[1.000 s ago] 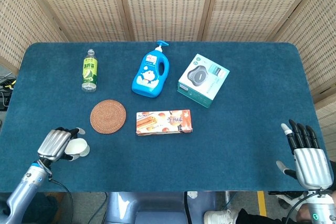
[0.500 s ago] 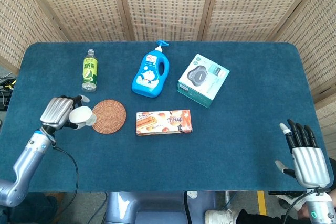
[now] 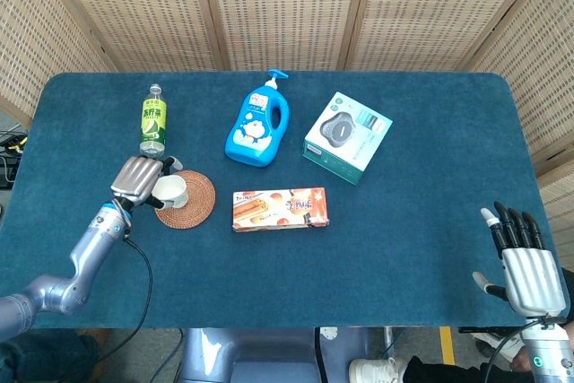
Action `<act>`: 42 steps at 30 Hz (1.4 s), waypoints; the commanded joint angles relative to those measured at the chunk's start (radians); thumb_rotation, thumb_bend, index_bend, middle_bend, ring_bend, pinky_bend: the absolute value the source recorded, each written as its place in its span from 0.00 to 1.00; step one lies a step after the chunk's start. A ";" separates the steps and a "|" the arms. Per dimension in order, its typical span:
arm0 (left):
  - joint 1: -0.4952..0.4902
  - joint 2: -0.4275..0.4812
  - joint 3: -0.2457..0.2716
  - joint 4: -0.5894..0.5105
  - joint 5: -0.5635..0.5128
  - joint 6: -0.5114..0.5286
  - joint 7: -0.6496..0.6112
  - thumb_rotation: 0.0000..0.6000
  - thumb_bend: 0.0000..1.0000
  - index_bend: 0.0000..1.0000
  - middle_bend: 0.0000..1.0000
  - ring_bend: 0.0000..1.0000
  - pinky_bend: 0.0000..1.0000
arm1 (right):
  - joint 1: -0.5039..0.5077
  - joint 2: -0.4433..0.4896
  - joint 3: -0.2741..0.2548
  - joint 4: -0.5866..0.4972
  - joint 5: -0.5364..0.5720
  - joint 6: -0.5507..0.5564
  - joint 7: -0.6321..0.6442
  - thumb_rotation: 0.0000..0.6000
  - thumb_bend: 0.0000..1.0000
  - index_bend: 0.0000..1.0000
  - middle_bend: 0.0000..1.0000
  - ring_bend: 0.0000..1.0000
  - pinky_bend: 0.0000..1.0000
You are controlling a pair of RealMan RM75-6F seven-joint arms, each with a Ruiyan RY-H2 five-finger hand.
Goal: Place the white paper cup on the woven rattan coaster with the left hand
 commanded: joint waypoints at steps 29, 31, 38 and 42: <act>0.064 0.184 0.035 -0.216 0.042 0.136 -0.067 1.00 0.00 0.00 0.00 0.00 0.00 | -0.001 0.019 -0.013 -0.007 -0.023 0.006 0.049 1.00 0.00 0.06 0.00 0.00 0.00; 0.106 0.233 0.038 -0.267 0.050 0.199 -0.069 1.00 0.00 0.00 0.00 0.00 0.00 | -0.002 0.021 -0.015 -0.008 -0.027 0.006 0.054 1.00 0.00 0.06 0.00 0.00 0.00; 0.264 0.320 0.083 -0.404 0.029 0.423 0.007 1.00 0.00 0.00 0.00 0.00 0.00 | -0.001 0.022 -0.018 -0.008 -0.037 0.008 0.059 1.00 0.00 0.06 0.00 0.00 0.00; 0.376 0.299 0.148 -0.448 0.032 0.567 0.067 1.00 0.00 0.00 0.00 0.00 0.00 | 0.001 0.018 -0.019 -0.006 -0.040 0.006 0.054 1.00 0.00 0.06 0.00 0.00 0.00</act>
